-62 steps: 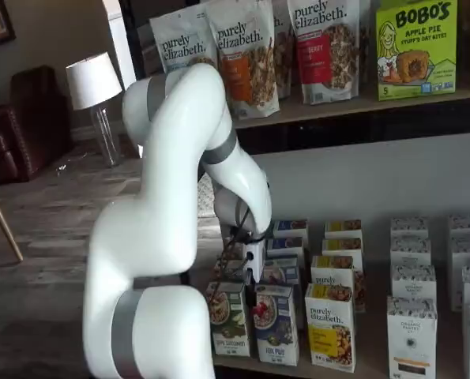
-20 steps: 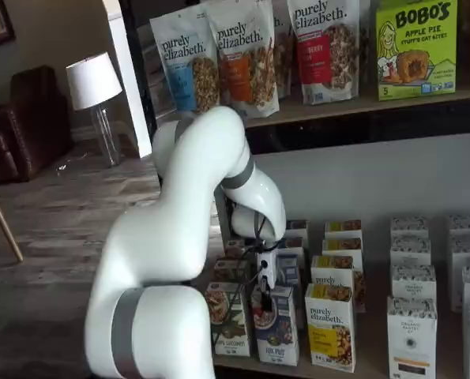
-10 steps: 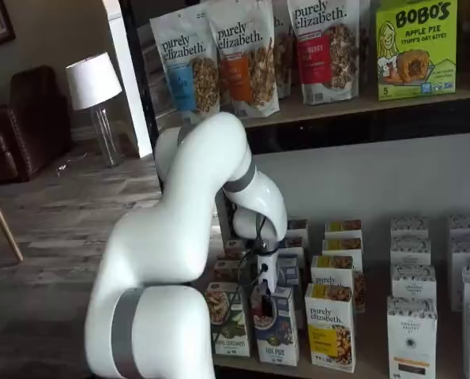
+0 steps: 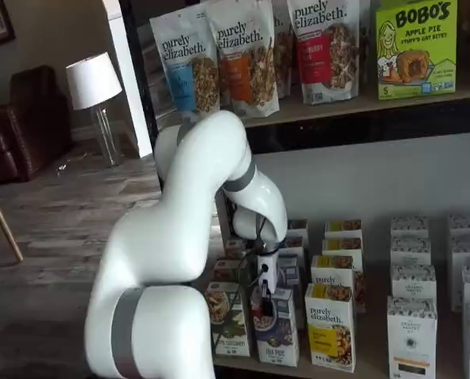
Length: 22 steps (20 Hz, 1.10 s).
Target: Pick up the blue and white box that is on the bottom shelf, the second box from the left
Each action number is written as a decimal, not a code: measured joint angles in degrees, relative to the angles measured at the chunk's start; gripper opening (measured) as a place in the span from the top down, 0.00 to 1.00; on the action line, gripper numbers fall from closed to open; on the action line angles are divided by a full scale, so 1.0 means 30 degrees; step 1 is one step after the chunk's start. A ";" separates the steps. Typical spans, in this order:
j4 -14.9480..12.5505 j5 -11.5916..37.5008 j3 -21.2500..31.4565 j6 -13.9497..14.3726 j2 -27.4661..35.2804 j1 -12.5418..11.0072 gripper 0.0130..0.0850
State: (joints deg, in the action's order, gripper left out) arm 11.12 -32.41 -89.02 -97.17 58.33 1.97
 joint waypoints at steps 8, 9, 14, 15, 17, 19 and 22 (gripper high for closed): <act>0.0040 -0.0144 0.0258 -0.0047 -0.0246 -0.0014 0.39; 0.0043 -0.0161 0.0278 -0.0047 -0.0267 -0.0012 0.39; -0.0039 0.0112 0.0620 0.0052 -0.0451 0.0037 0.50; -0.0129 0.0241 0.0715 0.0139 -0.0492 0.0053 0.50; -0.0225 0.0328 0.0865 0.0244 -0.0586 0.0083 0.50; -0.0339 0.0421 0.1092 0.0368 -0.0736 0.0117 0.50; -0.0302 0.0607 0.1655 0.0383 -0.1125 0.0181 0.50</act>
State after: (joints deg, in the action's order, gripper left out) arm 10.22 -30.59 -84.05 -96.02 54.95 2.51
